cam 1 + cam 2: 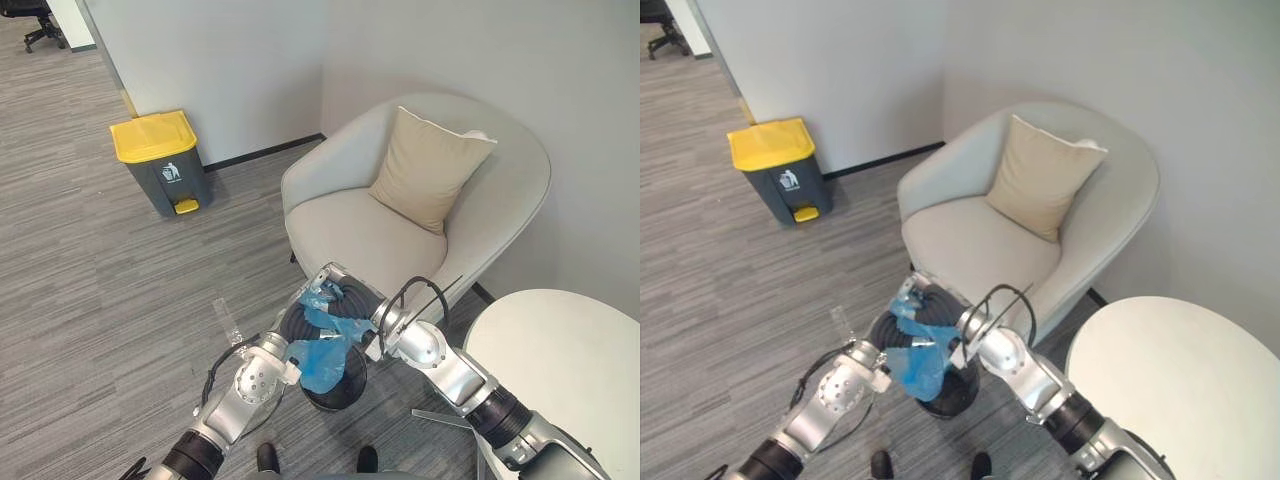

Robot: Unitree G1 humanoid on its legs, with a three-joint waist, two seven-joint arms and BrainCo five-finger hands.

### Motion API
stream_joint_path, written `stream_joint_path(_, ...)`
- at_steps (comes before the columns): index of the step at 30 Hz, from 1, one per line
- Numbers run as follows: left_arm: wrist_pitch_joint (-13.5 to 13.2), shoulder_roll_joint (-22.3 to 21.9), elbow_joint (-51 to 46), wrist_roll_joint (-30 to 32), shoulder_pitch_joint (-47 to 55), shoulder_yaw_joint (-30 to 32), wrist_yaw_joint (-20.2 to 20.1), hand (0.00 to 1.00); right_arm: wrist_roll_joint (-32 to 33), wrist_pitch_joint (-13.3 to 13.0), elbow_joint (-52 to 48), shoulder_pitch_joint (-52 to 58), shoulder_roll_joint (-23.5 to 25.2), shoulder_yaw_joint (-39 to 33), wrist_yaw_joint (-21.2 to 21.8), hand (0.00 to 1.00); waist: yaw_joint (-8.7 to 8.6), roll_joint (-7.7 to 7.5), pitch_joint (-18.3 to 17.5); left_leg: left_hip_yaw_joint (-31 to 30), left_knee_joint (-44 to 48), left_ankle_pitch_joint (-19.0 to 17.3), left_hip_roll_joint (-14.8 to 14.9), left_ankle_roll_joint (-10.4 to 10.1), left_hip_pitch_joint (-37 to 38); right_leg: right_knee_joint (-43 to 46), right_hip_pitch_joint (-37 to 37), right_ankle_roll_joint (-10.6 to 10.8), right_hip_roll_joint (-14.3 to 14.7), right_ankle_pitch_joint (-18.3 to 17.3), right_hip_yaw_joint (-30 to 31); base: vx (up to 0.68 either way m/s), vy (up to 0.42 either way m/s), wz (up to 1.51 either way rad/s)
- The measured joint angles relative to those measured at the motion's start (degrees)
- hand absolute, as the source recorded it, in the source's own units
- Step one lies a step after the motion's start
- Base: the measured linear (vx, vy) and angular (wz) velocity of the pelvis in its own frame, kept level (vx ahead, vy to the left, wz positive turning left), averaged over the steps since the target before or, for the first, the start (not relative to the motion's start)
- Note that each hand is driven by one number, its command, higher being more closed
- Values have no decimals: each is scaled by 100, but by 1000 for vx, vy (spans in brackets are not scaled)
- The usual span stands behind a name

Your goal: Gather rubbish on tea table into small bin, then transfer packed bag to large trash can.

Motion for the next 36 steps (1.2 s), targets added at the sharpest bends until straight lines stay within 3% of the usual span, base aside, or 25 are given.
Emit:
stream_joint_path(7,-57,-196,435,-89,12,-219,-117,0,-21,49,169,-193,235,-52,-75,100,13,-13,-9,-6,0,0,8,0,-4,0,-12,-1,12,2,20,0,0,0)
stream_joint_path(15,63,-681,1009,386,0,20,368,0,320,166,187,-193,778,27,-57,100,34,-67,-52,-20,0,9,26,-14,-22,1,-34,-16,34,18,30,0,0,0)
stream_joint_path(16,101,-753,1056,440,-2,122,412,100,449,170,184,-193,824,74,-30,100,35,-79,-60,-20,0,9,29,-14,-22,2,-36,-19,36,20,34,0,0,0)
stream_joint_path(21,335,-862,1203,743,-40,309,641,100,837,287,-30,-193,948,351,146,100,35,-104,-77,-16,0,8,38,-17,-27,42,-85,-22,47,23,85,0,0,-5)
stream_joint_path(29,406,-900,1175,741,-69,354,732,100,1031,281,-83,-157,1011,485,273,100,17,-105,-78,-17,0,11,39,-25,-17,45,-91,-25,49,40,111,0,0,0)
stream_joint_path(36,464,-900,715,513,-40,527,727,100,384,146,-56,460,1157,507,367,100,-2,-105,-77,-17,-1,11,36,-26,-18,41,-90,-23,43,39,114,0,0,0)
